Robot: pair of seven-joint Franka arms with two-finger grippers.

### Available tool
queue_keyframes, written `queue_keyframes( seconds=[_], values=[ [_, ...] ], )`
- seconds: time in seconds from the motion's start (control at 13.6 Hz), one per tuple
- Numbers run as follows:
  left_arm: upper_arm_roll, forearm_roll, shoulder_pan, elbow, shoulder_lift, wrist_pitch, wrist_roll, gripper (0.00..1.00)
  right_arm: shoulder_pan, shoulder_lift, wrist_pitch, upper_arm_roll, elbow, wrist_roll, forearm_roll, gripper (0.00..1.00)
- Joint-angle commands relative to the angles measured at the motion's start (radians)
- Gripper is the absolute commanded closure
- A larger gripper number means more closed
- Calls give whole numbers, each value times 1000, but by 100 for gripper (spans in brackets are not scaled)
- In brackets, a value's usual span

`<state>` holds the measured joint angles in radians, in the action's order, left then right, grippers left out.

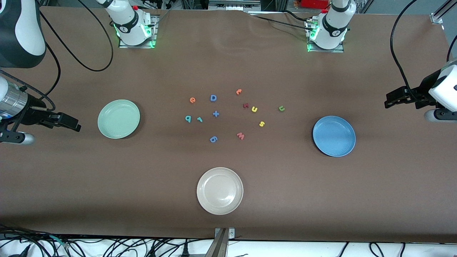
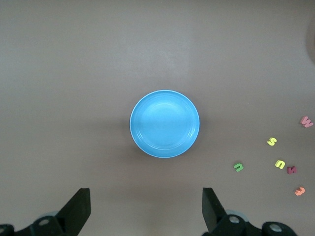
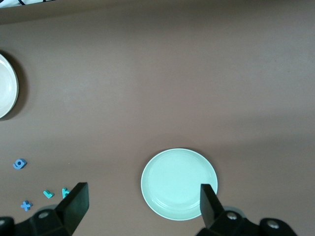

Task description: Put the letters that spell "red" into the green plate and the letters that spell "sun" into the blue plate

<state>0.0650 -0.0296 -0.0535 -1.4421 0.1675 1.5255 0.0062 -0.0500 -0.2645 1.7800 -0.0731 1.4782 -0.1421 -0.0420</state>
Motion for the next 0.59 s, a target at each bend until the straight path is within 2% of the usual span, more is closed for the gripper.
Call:
queue_keyframes(
  seconds=[0.0, 0.52],
  values=[
    [1, -12, 1, 0, -2, 7, 14, 0, -1, 13, -2, -1, 11, -8, -9, 0],
    [1, -12, 1, 0, -2, 7, 14, 0, -1, 30, -25, -4, 13, -42, -6, 0]
  ],
)
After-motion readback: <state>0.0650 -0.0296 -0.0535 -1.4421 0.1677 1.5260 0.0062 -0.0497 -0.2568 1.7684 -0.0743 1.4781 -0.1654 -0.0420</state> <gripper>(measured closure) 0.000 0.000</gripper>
